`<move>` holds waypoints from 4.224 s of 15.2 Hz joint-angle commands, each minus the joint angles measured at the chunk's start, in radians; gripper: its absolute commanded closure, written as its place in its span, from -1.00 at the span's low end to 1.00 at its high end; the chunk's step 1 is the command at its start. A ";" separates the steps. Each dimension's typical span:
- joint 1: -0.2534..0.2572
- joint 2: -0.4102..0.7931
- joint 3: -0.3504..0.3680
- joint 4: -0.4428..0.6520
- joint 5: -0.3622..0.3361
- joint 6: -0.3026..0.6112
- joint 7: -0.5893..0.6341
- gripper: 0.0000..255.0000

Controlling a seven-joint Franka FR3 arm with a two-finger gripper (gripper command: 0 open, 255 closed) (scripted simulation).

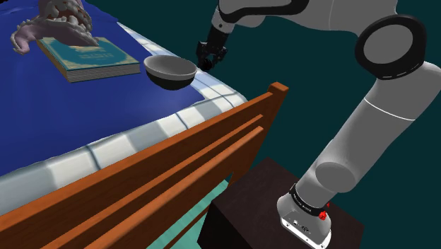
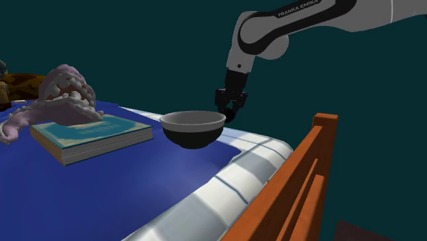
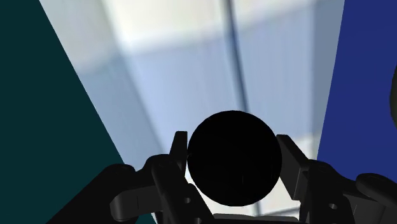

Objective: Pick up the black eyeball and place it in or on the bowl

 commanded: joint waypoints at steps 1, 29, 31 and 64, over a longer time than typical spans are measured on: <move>0.000 0.000 0.000 0.026 -0.001 -0.027 0.001 1.00; 0.064 0.049 0.050 0.399 -0.036 -0.342 0.144 1.00; 0.090 0.051 0.072 0.402 -0.048 -0.340 0.191 1.00; 0.194 0.046 0.150 0.209 -0.094 -0.148 0.374 -1.00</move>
